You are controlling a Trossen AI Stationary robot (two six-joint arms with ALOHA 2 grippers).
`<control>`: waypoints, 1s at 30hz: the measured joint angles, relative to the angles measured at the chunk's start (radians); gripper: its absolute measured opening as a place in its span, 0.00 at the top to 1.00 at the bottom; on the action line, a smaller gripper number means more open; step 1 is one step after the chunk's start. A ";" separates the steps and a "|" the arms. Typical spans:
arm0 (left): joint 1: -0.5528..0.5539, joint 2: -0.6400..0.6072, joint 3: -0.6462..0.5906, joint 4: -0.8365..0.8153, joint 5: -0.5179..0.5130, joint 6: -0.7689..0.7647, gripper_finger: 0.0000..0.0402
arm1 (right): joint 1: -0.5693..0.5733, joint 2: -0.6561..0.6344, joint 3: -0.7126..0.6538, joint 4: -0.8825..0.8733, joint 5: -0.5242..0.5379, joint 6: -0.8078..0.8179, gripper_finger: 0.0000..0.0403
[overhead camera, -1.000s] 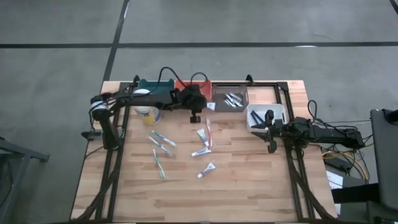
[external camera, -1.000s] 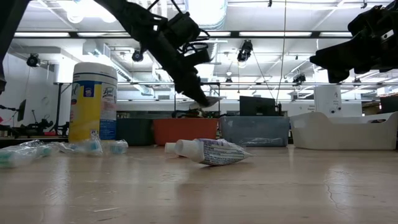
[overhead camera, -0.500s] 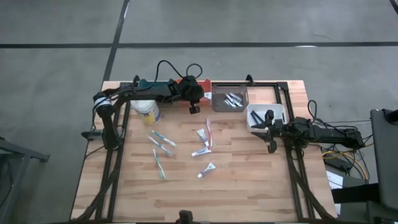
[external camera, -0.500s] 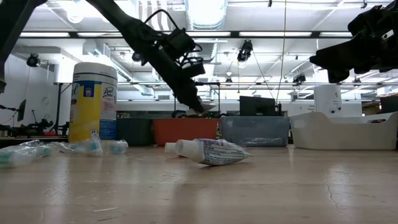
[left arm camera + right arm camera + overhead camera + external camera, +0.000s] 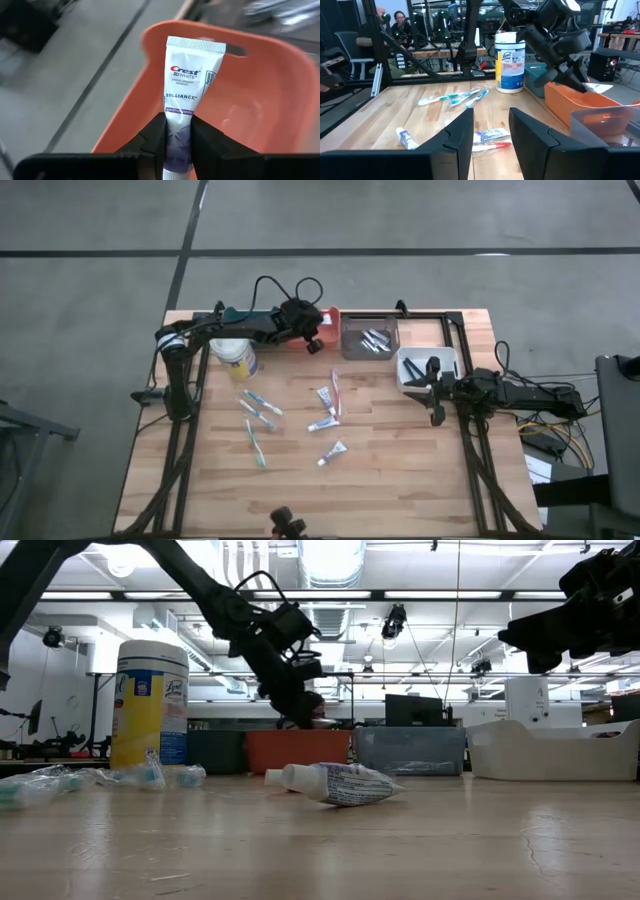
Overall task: Pick & Place Travel size toiletries
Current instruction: Put the toothpaste into the orange bin, then put the middle toothpaste into the orange bin
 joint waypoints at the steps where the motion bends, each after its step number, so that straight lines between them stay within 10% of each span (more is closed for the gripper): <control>1: 0.000 0.000 0.000 -0.002 -0.021 -0.027 0.81 | 0.000 0.000 0.000 0.000 0.000 -0.002 0.69; 21: 0.036 -0.002 -0.003 -0.177 -0.182 -0.209 0.80 | 0.000 -0.001 0.000 0.000 0.000 -0.001 0.71; 30: 0.037 -0.004 -0.003 -0.231 -0.179 -0.259 0.61 | 0.000 0.000 0.000 0.000 0.000 -0.001 0.69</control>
